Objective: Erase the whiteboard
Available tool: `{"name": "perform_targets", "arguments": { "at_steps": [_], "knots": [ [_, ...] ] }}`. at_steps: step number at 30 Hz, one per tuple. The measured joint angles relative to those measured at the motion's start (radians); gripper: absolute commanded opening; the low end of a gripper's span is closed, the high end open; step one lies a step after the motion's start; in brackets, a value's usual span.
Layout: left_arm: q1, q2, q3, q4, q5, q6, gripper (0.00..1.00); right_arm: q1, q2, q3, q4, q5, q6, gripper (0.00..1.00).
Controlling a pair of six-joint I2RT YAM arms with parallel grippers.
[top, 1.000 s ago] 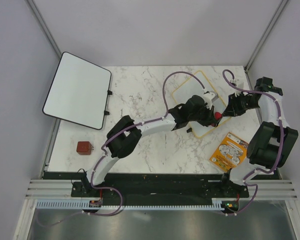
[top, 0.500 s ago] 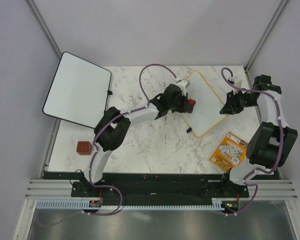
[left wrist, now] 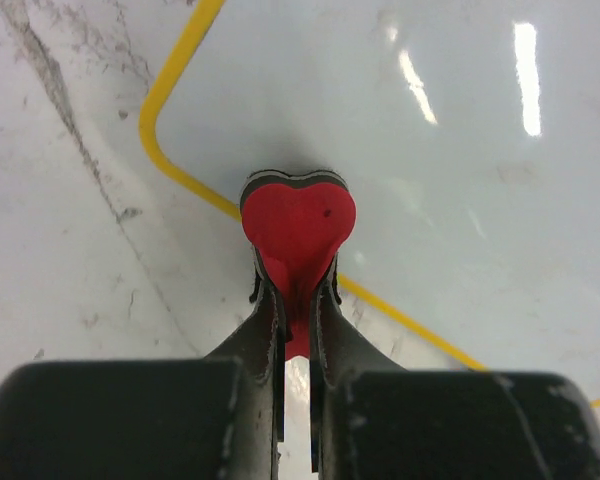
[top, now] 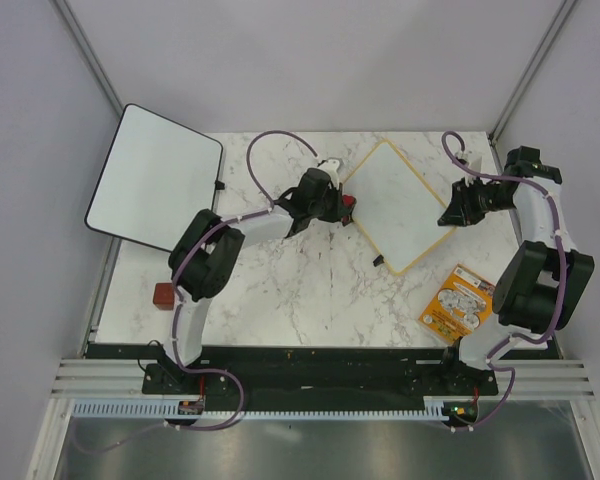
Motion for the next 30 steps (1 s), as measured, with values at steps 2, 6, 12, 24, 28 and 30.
{"name": "perform_targets", "arguments": {
  "at_steps": [2, 6, 12, 24, 28, 30],
  "knots": [
    [0.000, -0.047, -0.057, 0.003, -0.002, 0.000, 0.02, 0.000, 0.005, 0.003, -0.001, 0.000, 0.000, 0.00],
    [0.005, -0.161, -0.162, 0.019, -0.029, 0.000, 0.02, -0.001, 0.020, 0.013, -0.002, 0.000, 0.007, 0.00],
    [0.013, -0.310, -0.273, 0.022, -0.167, 0.003, 0.02, -0.001, 0.032, 0.024, -0.004, 0.000, 0.027, 0.02],
    [0.023, -0.325, -0.349, -0.014, -0.204, -0.027, 0.10, 0.000, 0.053, 0.046, -0.016, 0.011, 0.059, 0.42],
    [0.023, -0.325, -0.350, -0.014, -0.187, -0.031, 0.22, 0.003, 0.065, 0.049, -0.010, 0.039, 0.051, 0.59],
    [0.023, -0.325, -0.350, -0.015, -0.182, -0.031, 0.30, 0.003, 0.066, 0.050, -0.006, 0.042, 0.048, 0.64]
  ]
}}
